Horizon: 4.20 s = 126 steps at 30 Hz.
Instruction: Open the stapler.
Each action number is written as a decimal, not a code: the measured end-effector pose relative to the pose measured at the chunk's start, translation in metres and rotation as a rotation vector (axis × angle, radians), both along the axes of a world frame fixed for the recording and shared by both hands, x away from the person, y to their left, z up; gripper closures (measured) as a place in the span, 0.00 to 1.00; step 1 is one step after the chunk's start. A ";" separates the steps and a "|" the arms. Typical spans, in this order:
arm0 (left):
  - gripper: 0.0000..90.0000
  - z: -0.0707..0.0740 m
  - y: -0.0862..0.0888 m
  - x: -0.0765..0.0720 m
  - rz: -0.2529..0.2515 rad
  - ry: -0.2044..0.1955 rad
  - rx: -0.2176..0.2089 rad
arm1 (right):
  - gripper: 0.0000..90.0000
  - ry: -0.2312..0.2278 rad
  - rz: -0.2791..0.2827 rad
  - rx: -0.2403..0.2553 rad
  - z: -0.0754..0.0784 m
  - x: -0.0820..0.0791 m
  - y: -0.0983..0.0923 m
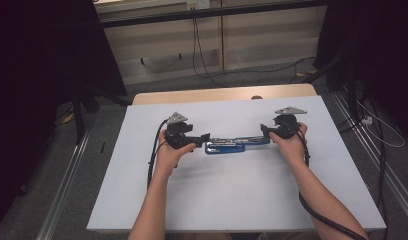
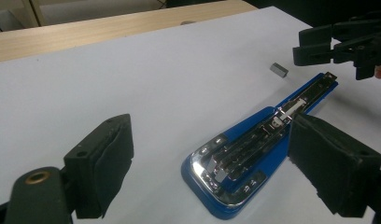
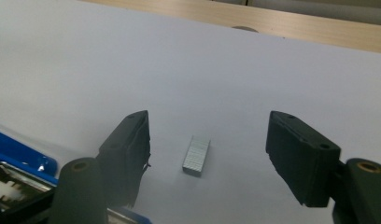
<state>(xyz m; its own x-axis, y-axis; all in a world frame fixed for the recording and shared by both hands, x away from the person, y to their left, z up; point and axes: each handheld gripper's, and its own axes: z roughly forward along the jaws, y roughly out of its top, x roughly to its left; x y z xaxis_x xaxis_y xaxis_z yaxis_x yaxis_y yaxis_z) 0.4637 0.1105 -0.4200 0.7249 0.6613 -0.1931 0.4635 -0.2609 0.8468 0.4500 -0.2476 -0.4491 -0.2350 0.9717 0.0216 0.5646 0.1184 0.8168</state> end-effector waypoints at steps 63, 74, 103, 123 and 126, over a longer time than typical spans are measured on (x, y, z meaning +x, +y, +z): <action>0.11 0.001 0.004 0.001 0.017 -0.005 0.009 | 0.88 0.122 0.091 -0.026 -0.017 0.013 -0.007; 0.11 0.006 0.009 -0.001 0.025 -0.013 0.005 | 0.88 0.110 0.097 0.009 -0.006 0.011 -0.017; 0.08 0.015 0.022 -0.007 0.024 -0.013 0.049 | 0.88 0.059 0.225 0.011 0.042 -0.005 -0.003; 0.07 0.017 0.026 -0.009 0.021 -0.005 0.060 | 0.88 0.044 0.307 0.011 0.049 -0.004 0.018; 0.07 0.017 0.027 -0.009 0.020 -0.005 0.065 | 0.88 0.046 0.321 0.011 0.049 -0.004 0.021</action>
